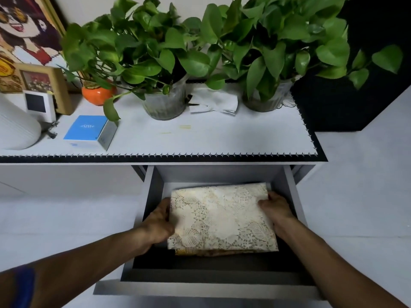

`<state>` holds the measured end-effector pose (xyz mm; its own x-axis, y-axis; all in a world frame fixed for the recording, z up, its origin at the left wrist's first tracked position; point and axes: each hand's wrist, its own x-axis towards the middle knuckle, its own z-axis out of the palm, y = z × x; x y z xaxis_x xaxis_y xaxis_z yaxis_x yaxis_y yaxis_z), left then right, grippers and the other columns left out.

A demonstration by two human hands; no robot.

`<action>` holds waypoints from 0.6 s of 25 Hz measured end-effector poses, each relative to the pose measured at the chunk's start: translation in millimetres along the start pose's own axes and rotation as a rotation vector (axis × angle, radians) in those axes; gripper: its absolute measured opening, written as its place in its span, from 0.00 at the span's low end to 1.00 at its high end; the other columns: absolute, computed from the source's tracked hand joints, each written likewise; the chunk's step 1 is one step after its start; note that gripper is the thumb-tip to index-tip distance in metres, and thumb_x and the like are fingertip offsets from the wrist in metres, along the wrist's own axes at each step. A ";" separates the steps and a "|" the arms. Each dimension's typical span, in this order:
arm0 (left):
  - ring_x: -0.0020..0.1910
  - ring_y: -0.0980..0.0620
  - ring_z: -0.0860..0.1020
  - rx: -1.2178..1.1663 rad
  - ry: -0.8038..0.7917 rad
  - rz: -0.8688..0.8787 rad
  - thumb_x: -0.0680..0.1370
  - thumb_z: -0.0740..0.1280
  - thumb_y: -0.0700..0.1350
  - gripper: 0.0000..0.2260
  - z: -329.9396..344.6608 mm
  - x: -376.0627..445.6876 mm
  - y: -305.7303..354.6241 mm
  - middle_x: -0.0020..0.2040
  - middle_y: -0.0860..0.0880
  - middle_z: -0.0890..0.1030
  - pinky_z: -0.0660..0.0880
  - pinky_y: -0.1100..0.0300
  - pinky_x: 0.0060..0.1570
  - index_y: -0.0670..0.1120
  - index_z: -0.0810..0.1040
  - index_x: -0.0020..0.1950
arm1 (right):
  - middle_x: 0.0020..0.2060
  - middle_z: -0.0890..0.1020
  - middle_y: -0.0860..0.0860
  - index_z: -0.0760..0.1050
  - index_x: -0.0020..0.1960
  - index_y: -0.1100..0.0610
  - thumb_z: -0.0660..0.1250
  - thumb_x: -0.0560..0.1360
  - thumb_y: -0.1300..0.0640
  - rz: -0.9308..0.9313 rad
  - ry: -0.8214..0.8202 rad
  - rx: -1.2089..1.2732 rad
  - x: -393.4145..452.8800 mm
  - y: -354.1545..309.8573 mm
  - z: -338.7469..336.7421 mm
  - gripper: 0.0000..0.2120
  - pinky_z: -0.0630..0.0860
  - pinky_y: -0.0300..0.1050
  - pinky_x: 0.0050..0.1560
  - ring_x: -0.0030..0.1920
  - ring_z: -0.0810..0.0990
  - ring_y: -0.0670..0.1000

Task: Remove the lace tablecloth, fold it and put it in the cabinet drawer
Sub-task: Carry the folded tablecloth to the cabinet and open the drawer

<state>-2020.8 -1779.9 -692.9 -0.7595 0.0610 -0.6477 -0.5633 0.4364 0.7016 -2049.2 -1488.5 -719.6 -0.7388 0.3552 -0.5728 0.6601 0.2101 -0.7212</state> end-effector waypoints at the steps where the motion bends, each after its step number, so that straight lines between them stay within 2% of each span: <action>1: 0.63 0.49 0.74 0.080 0.033 0.038 0.75 0.63 0.27 0.34 1.7 2.5 -0.4 0.57 0.56 0.76 0.78 0.58 0.53 0.53 0.61 0.74 | 0.54 0.83 0.58 0.78 0.58 0.56 0.61 0.79 0.64 0.002 -0.025 -0.041 2.6 3.0 1.3 0.12 0.79 0.54 0.58 0.54 0.82 0.60; 2: 0.67 0.47 0.72 0.267 0.071 0.105 0.75 0.65 0.30 0.35 1.7 4.5 -2.3 0.62 0.53 0.74 0.76 0.56 0.60 0.52 0.57 0.76 | 0.56 0.82 0.58 0.76 0.63 0.57 0.61 0.79 0.65 -0.028 -0.037 -0.104 2.8 5.1 2.5 0.14 0.79 0.53 0.59 0.55 0.81 0.59; 4: 0.74 0.45 0.62 0.786 0.082 0.315 0.74 0.69 0.36 0.43 3.1 9.9 -5.0 0.76 0.47 0.59 0.69 0.52 0.69 0.56 0.46 0.79 | 0.67 0.74 0.57 0.66 0.73 0.56 0.64 0.77 0.65 -0.267 0.022 -0.344 3.7 7.9 3.1 0.26 0.75 0.51 0.63 0.64 0.75 0.58; 5: 0.77 0.45 0.55 1.008 0.028 0.406 0.74 0.69 0.39 0.44 5.4 12.4 -6.5 0.80 0.48 0.50 0.65 0.50 0.72 0.58 0.44 0.79 | 0.73 0.68 0.55 0.61 0.76 0.53 0.65 0.75 0.65 -0.434 0.042 -0.536 1.9 7.9 3.8 0.31 0.72 0.51 0.67 0.69 0.70 0.58; 6: 0.78 0.45 0.50 1.160 -0.076 0.414 0.76 0.67 0.41 0.41 7.1 16.0 -7.9 0.81 0.49 0.44 0.62 0.48 0.74 0.58 0.44 0.79 | 0.77 0.61 0.52 0.58 0.77 0.50 0.66 0.75 0.64 -0.567 0.005 -0.746 -1.0 7.7 6.2 0.35 0.68 0.52 0.71 0.74 0.65 0.57; 7: 0.79 0.45 0.46 1.258 -0.188 0.349 0.78 0.66 0.42 0.38 9.2 19.9 -9.8 0.81 0.48 0.41 0.58 0.48 0.76 0.56 0.45 0.79 | 0.79 0.54 0.48 0.55 0.78 0.47 0.66 0.74 0.62 -0.617 -0.100 -0.924 -3.4 9.0 9.6 0.37 0.64 0.53 0.73 0.77 0.59 0.56; 8: 0.79 0.44 0.46 1.323 -0.282 0.275 0.80 0.64 0.42 0.35 11.8 23.7 -9.5 0.80 0.46 0.41 0.56 0.48 0.76 0.53 0.47 0.80 | 0.80 0.49 0.46 0.52 0.79 0.45 0.65 0.74 0.62 -0.569 -0.242 -1.035 -5.6 10.9 12.3 0.39 0.59 0.54 0.76 0.78 0.53 0.55; 9: 0.79 0.43 0.50 1.317 -0.351 0.205 0.80 0.63 0.42 0.31 12.9 24.6 -4.7 0.80 0.45 0.45 0.56 0.49 0.76 0.51 0.51 0.79 | 0.80 0.44 0.44 0.49 0.79 0.43 0.65 0.74 0.61 -0.479 -0.360 -1.096 -7.5 10.8 12.9 0.40 0.54 0.55 0.77 0.79 0.47 0.55; 11: 0.74 0.45 0.64 1.150 -0.420 0.189 0.82 0.61 0.45 0.19 12.6 19.1 12.7 0.77 0.43 0.62 0.63 0.51 0.73 0.50 0.65 0.72 | 0.80 0.40 0.44 0.46 0.80 0.43 0.66 0.76 0.58 -0.412 -0.469 -1.113 -12.6 3.8 7.8 0.41 0.50 0.53 0.79 0.80 0.43 0.54; 12: 0.71 0.47 0.67 1.100 -0.435 0.215 0.82 0.60 0.49 0.14 10.5 11.8 21.3 0.75 0.47 0.66 0.65 0.52 0.72 0.52 0.69 0.68 | 0.80 0.43 0.46 0.49 0.80 0.45 0.67 0.77 0.54 -0.442 -0.484 -1.115 -19.9 -3.2 3.4 0.38 0.51 0.52 0.79 0.80 0.46 0.53; 14: 0.71 0.49 0.67 1.091 -0.490 0.340 0.78 0.61 0.63 0.23 4.2 -9.1 33.5 0.74 0.56 0.65 0.67 0.52 0.70 0.59 0.68 0.71 | 0.79 0.58 0.45 0.60 0.76 0.43 0.66 0.77 0.42 -0.524 -0.548 -1.001 -42.6 -11.7 -6.5 0.31 0.61 0.48 0.75 0.76 0.60 0.48; 15: 0.70 0.50 0.67 1.048 -0.573 0.374 0.74 0.62 0.68 0.27 2.5 -17.2 39.2 0.73 0.58 0.65 0.68 0.52 0.69 0.62 0.66 0.71 | 0.75 0.65 0.39 0.64 0.72 0.37 0.65 0.74 0.35 -0.538 -0.650 -0.905 -56.2 -13.2 -12.2 0.28 0.67 0.46 0.71 0.72 0.66 0.42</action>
<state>-2029.0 -1761.6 -655.0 -0.4175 0.6022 -0.6805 0.3862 0.7955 0.4670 -2014.7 -1500.1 -673.1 -0.7045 -0.4354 -0.5604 -0.0832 0.8349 -0.5441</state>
